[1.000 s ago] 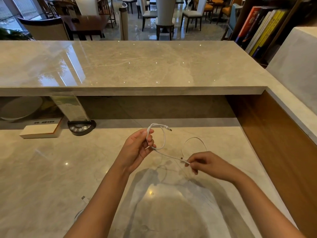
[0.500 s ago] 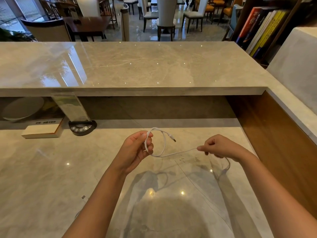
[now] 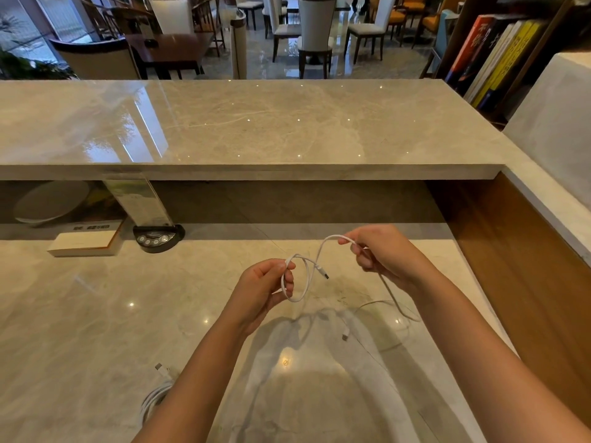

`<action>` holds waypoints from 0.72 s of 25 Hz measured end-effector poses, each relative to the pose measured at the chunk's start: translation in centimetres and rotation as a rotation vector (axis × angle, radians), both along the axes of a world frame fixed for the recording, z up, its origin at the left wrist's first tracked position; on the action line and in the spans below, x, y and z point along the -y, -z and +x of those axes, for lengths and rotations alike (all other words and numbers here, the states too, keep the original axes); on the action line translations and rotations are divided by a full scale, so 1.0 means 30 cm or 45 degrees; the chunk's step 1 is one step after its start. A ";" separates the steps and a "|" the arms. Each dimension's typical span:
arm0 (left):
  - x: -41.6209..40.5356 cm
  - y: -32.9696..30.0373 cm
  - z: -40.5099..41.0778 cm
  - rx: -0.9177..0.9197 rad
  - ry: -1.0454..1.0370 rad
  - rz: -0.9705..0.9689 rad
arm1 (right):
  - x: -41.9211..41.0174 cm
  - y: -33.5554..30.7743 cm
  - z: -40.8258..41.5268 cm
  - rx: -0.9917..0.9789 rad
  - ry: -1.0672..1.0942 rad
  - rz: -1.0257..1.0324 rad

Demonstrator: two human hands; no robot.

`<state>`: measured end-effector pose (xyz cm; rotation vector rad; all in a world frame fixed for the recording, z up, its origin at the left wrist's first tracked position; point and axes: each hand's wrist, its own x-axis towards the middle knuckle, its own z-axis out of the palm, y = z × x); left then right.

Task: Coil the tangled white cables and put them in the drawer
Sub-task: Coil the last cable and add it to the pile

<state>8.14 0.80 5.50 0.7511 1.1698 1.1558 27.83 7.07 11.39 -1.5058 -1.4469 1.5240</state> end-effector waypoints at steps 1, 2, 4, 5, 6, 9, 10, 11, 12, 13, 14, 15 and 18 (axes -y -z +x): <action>-0.002 0.003 0.003 0.003 -0.050 -0.010 | 0.025 -0.006 -0.007 -0.093 -0.015 0.006; -0.003 0.007 0.007 0.003 -0.087 -0.014 | 0.052 -0.009 -0.018 -0.143 -0.034 0.031; -0.003 0.008 0.018 -0.018 -0.116 0.001 | 0.112 -0.003 -0.049 -0.146 -0.056 0.130; -0.001 0.008 0.026 -0.032 -0.109 0.017 | 0.139 0.006 -0.068 -0.105 -0.062 0.216; 0.001 0.004 0.036 -0.040 -0.091 0.037 | 0.162 0.019 -0.086 -0.035 -0.066 0.327; 0.012 -0.015 0.057 0.051 -0.042 0.072 | 0.207 0.076 -0.125 0.303 -0.085 0.746; 0.014 -0.022 0.059 0.130 -0.038 0.068 | 0.216 0.097 -0.133 0.398 -0.092 0.876; 0.016 -0.030 0.060 0.214 -0.040 0.060 | 0.225 0.118 -0.138 0.467 -0.100 0.984; 0.016 -0.036 0.059 0.277 -0.044 0.051 | 0.233 0.136 -0.145 0.520 -0.110 1.070; 0.017 -0.040 0.058 0.310 -0.047 0.045 | 0.238 0.152 -0.152 0.567 -0.112 1.133; 0.017 -0.042 0.059 0.313 -0.050 0.041 | 0.241 0.165 -0.159 0.608 -0.102 1.184; 0.018 -0.042 0.060 0.307 -0.053 0.039 | 0.241 0.177 -0.165 0.638 -0.086 1.222; 0.016 -0.038 0.053 0.423 -0.097 0.044 | 0.244 0.187 -0.169 0.543 -0.024 1.126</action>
